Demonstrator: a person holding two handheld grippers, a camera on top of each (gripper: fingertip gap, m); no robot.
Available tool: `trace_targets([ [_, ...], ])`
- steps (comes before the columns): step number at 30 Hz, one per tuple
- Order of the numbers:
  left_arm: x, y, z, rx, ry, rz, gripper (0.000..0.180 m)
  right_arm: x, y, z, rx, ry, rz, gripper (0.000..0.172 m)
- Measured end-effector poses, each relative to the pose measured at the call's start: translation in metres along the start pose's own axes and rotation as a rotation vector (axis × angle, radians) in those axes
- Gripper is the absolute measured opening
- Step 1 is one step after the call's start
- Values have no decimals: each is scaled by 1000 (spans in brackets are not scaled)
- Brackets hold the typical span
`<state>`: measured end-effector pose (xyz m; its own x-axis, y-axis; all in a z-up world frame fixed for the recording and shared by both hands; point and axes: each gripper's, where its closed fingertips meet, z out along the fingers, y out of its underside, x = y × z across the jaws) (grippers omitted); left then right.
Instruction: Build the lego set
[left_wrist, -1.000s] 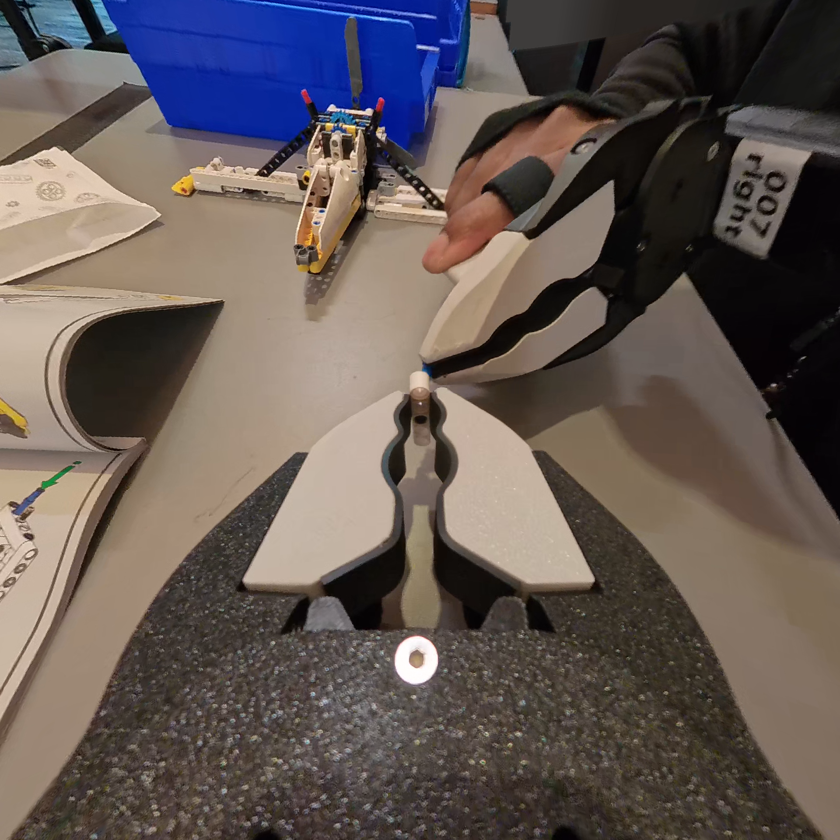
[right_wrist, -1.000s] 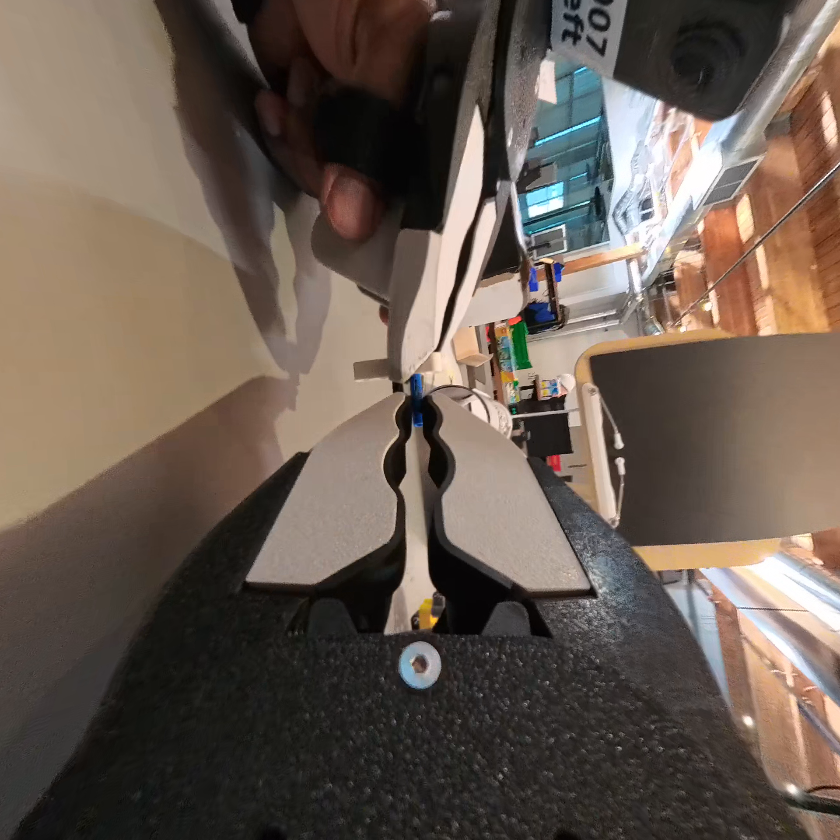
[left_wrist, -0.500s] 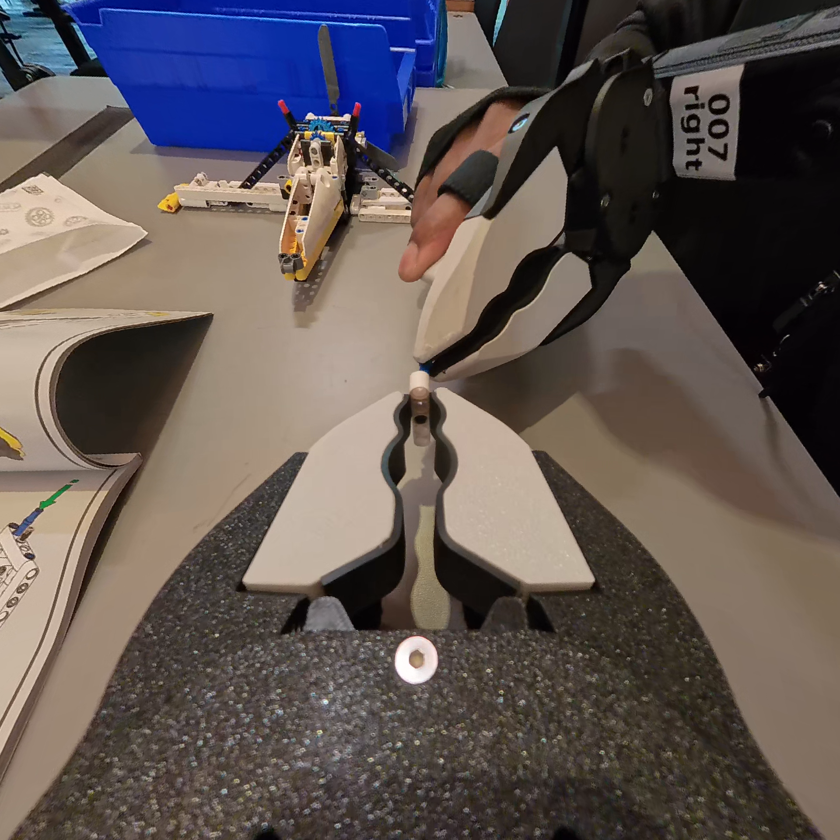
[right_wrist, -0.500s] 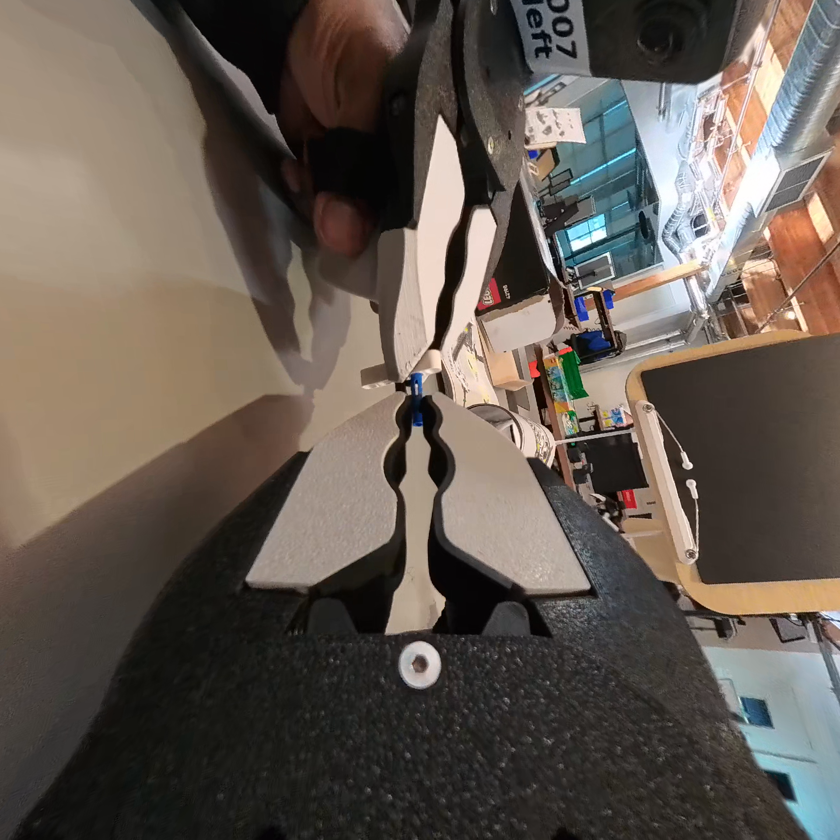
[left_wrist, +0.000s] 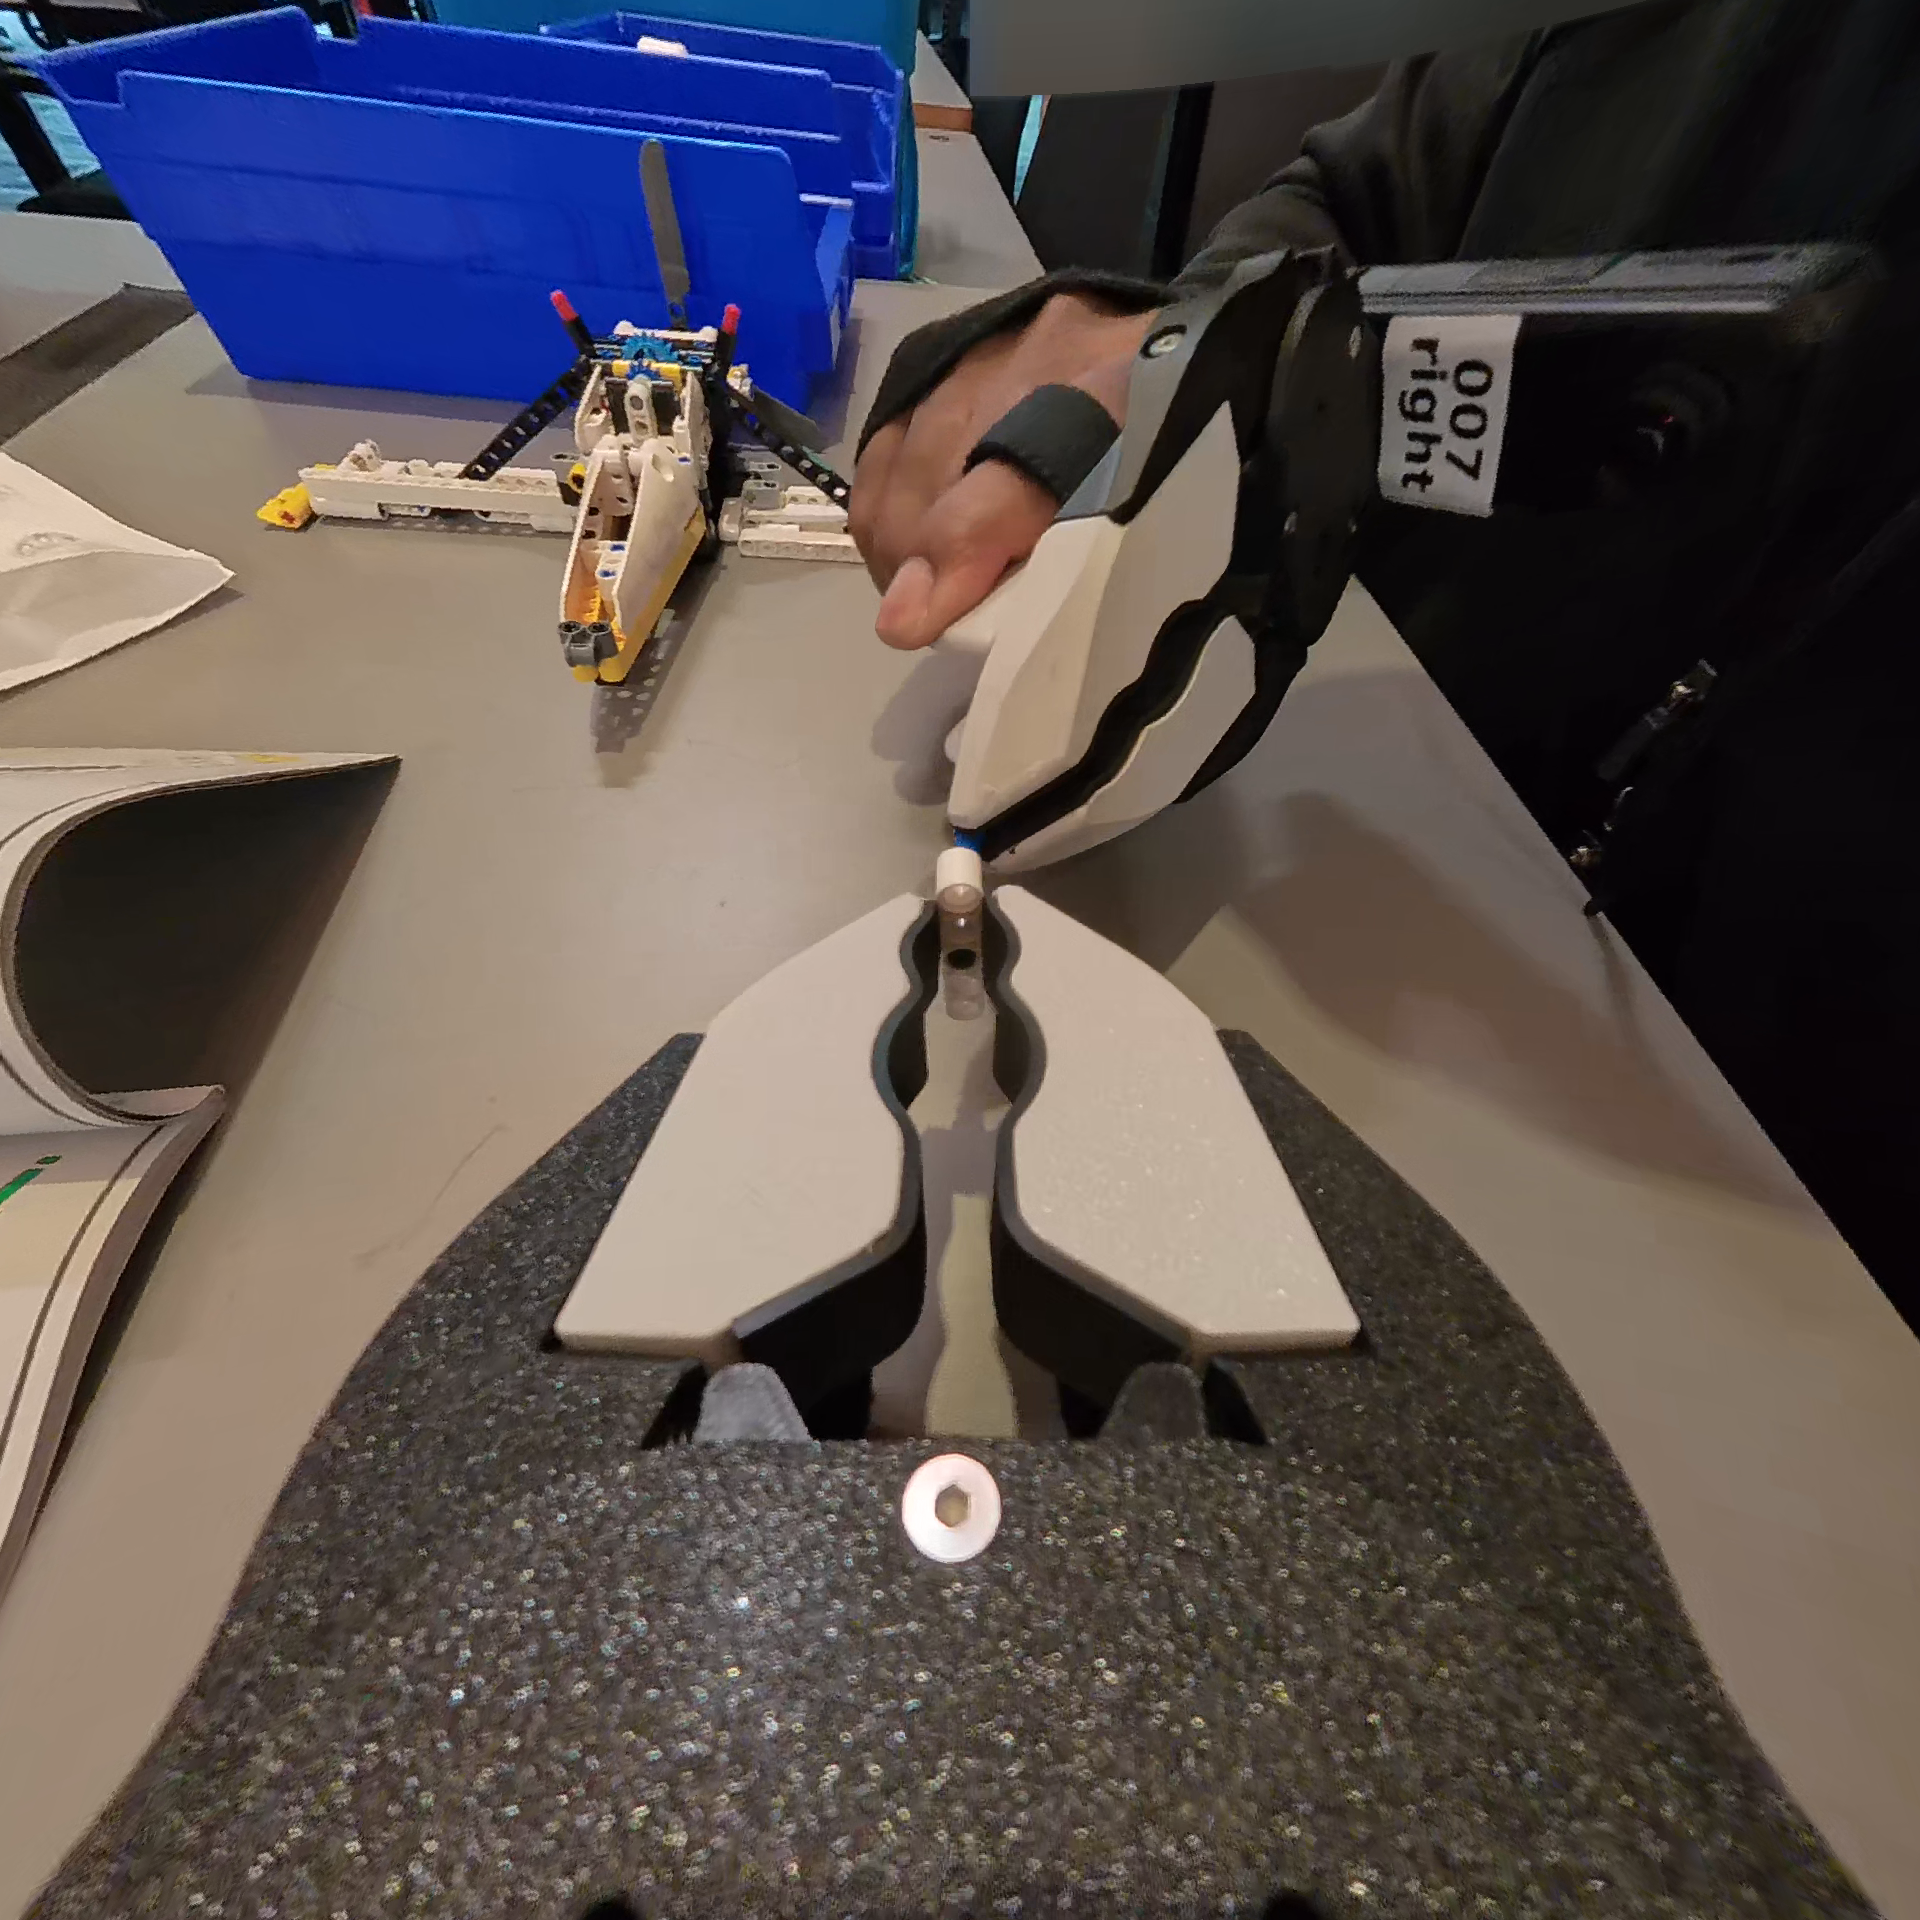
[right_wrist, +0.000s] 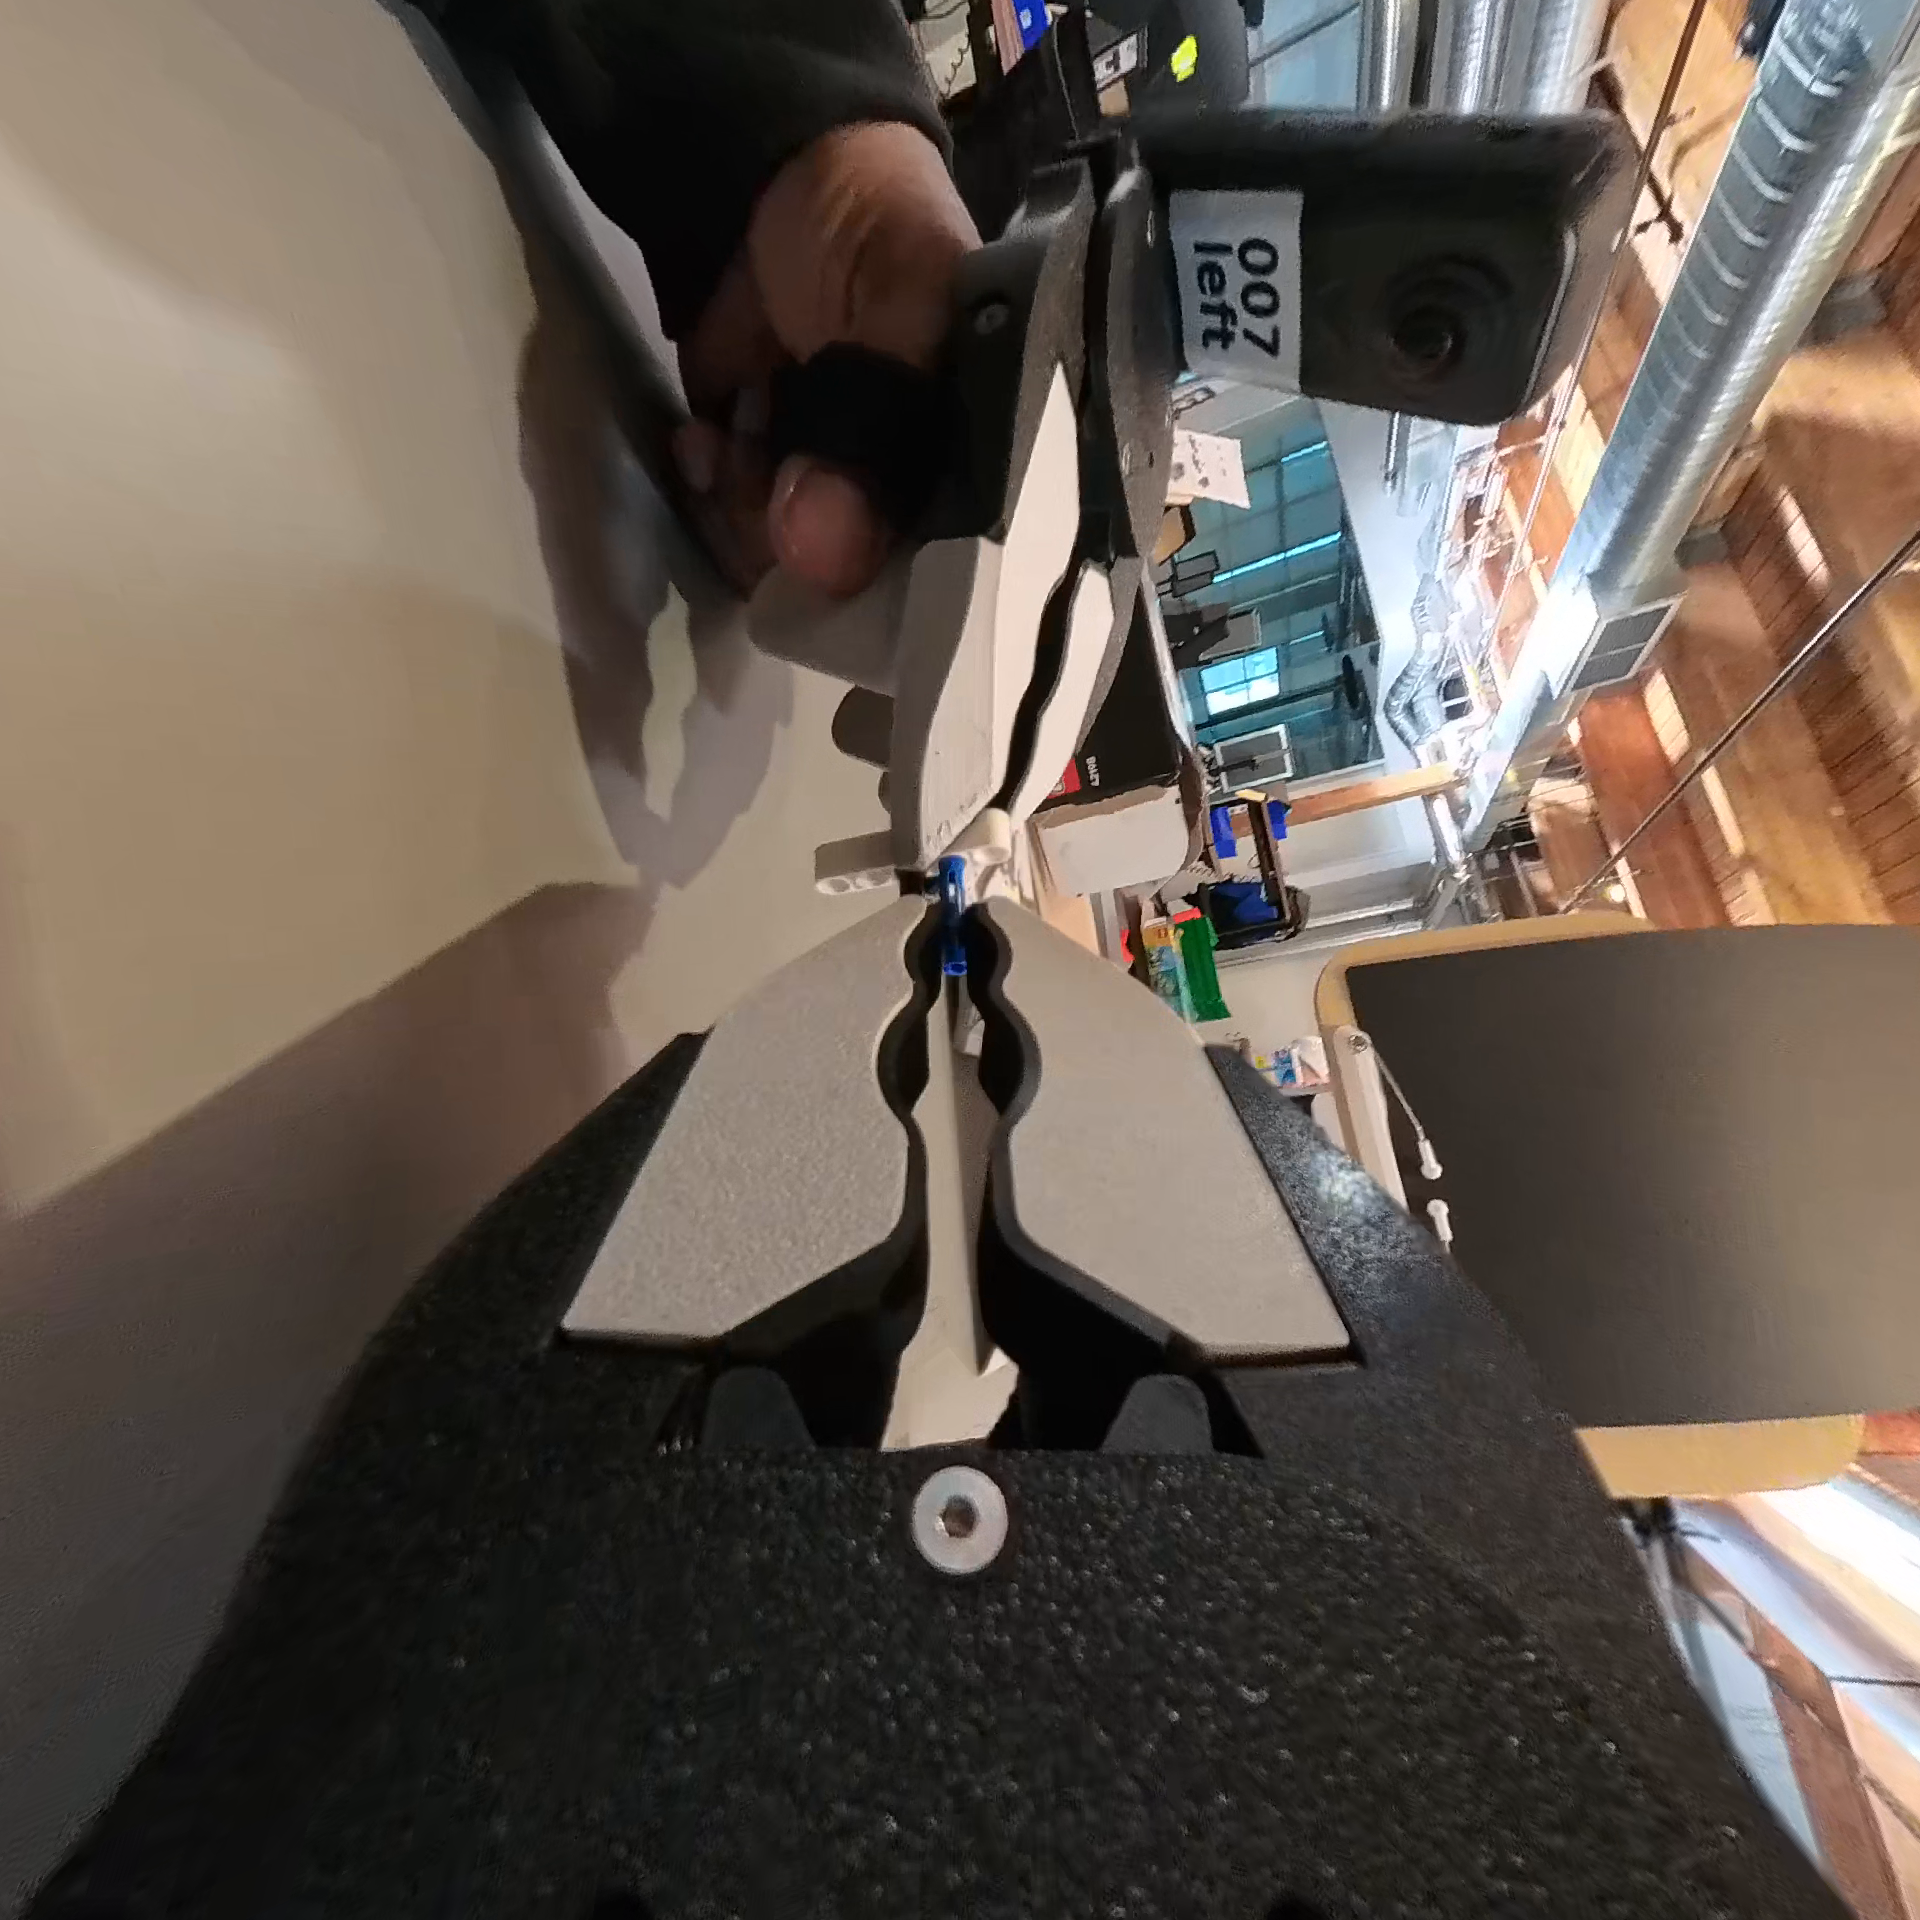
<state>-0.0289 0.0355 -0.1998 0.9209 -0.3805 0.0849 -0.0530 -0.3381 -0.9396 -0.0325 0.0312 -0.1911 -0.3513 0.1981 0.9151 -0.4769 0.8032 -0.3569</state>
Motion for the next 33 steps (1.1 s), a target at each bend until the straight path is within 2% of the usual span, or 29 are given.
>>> trace_targets([
  [10,10,-5,-2,37,81,-37,7,0,-14,-5,71,59,-118,4],
  [23,22,-6,-5,55,155,-12,7,-1,-25,-12,183,4,-9,3],
  [33,40,-9,-5,75,258,-1,7,-10,-35,-18,267,-41,-59,0],
])
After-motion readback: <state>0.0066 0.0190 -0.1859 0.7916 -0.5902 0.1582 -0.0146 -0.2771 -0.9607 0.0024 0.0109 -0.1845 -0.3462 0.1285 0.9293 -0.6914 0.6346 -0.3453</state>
